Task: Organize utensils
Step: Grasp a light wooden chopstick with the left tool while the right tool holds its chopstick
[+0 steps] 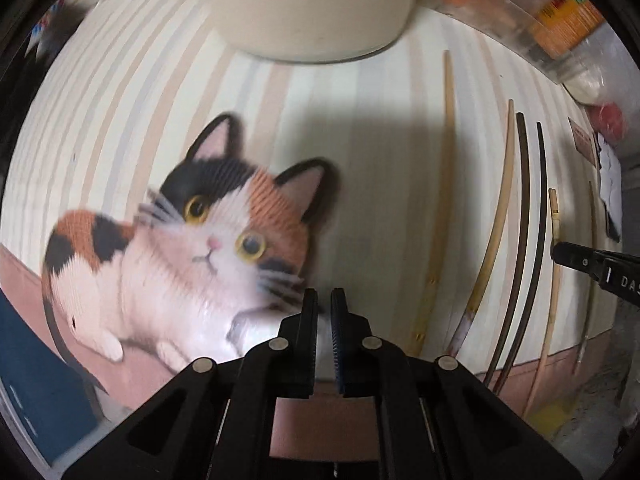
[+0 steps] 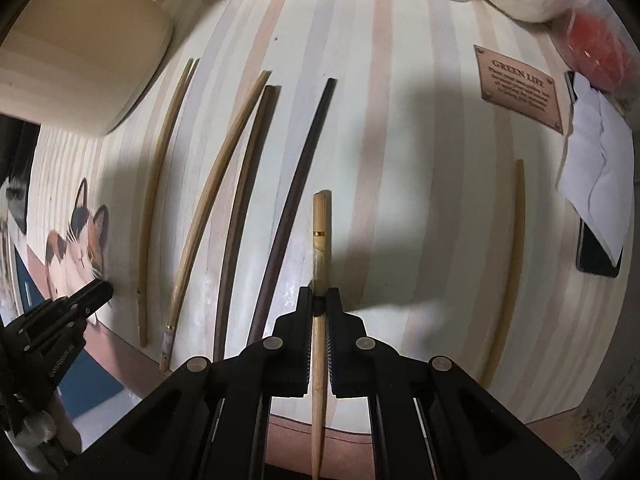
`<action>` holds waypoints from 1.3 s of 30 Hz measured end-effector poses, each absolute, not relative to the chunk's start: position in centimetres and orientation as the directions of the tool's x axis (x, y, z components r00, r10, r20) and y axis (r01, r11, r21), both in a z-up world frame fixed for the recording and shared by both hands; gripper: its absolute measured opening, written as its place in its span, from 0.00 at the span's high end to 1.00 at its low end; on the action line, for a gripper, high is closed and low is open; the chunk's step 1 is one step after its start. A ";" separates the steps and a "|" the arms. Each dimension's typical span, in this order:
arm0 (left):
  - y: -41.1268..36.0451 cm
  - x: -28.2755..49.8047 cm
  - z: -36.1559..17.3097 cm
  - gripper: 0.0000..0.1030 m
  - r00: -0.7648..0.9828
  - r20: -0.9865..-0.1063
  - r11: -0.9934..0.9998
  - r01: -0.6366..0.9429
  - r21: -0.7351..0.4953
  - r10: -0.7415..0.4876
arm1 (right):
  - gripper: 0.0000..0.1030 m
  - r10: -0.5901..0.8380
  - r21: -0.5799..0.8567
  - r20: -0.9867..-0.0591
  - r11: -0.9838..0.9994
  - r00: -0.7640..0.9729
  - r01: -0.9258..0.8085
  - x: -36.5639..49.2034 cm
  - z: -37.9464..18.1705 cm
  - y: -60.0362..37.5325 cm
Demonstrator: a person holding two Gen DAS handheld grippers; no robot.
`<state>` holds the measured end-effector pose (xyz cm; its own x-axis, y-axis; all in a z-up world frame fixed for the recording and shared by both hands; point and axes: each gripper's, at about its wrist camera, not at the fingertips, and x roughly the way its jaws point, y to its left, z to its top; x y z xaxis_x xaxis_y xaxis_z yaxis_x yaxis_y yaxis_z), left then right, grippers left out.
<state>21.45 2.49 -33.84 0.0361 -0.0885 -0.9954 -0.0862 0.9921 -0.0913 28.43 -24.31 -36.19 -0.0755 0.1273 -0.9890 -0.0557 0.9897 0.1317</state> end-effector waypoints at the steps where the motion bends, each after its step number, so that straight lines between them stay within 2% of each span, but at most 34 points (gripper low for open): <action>1: 3.0 21.1 -34.1 0.96 0.034 -0.994 0.990 -0.094 -0.106 -0.103 | 0.93 0.130 0.135 -0.988 0.990 -0.087 -0.048 28.6 -36.3 -24.5; 3: 3.4 21.6 -34.2 0.93 0.034 -0.992 0.986 -0.109 -0.124 -0.121 | 0.92 0.118 0.123 -0.989 0.991 -0.089 -0.047 29.2 -36.3 -24.5; 5: 3.6 22.1 -34.3 0.91 0.038 -0.989 0.983 -0.109 -0.146 -0.143 | 0.84 0.106 0.111 -0.990 0.993 -0.087 -0.051 30.2 -36.3 -24.5; 6: 3.7 22.5 -34.4 0.90 0.040 -0.989 0.983 -0.110 -0.148 -0.144 | 0.73 0.107 0.112 -0.990 0.993 -0.089 -0.048 30.4 -36.3 -24.4; 7: 3.8 22.9 -34.4 0.90 0.041 -0.989 0.983 -0.109 -0.147 -0.144 | 0.67 0.119 0.122 -0.989 0.992 -0.086 -0.041 30.3 -36.3 -24.3; 21: 0.1 26.6 -34.6 0.91 0.077 -0.997 1.000 -0.021 -0.015 -0.013 | 0.66 -0.003 0.003 -0.998 0.996 -0.065 -0.090 31.1 -36.9 -20.1; 24: -1.4 26.8 -34.1 0.93 0.083 -0.997 1.000 0.002 -0.005 -0.005 | 0.66 -0.010 -0.004 -0.998 0.996 -0.064 -0.089 31.4 -36.6 -20.1; 26: -1.7 26.6 -34.2 0.93 0.089 -0.996 1.000 0.011 -0.007 -0.008 | 0.71 -0.021 -0.016 -0.998 0.996 -0.055 -0.092 31.3 -36.6 -19.9; 30: -1.9 26.0 -34.2 0.97 0.114 -0.993 1.000 0.023 -0.017 -0.020 | 0.91 -0.053 -0.050 -0.998 0.994 -0.027 -0.098 30.8 -36.4 -19.7; 32: -2.3 28.0 -34.7 0.98 0.123 -0.992 1.000 0.024 -0.015 -0.018 | 0.93 -0.029 -0.028 -0.999 0.997 -0.016 -0.078 30.6 -36.3 -20.3; 39: 0.3 26.4 -33.0 1.00 0.166 -0.986 0.999 -0.019 -0.031 -0.027 | 0.94 0.041 0.040 -0.999 0.999 0.027 -0.020 29.8 -35.8 -21.5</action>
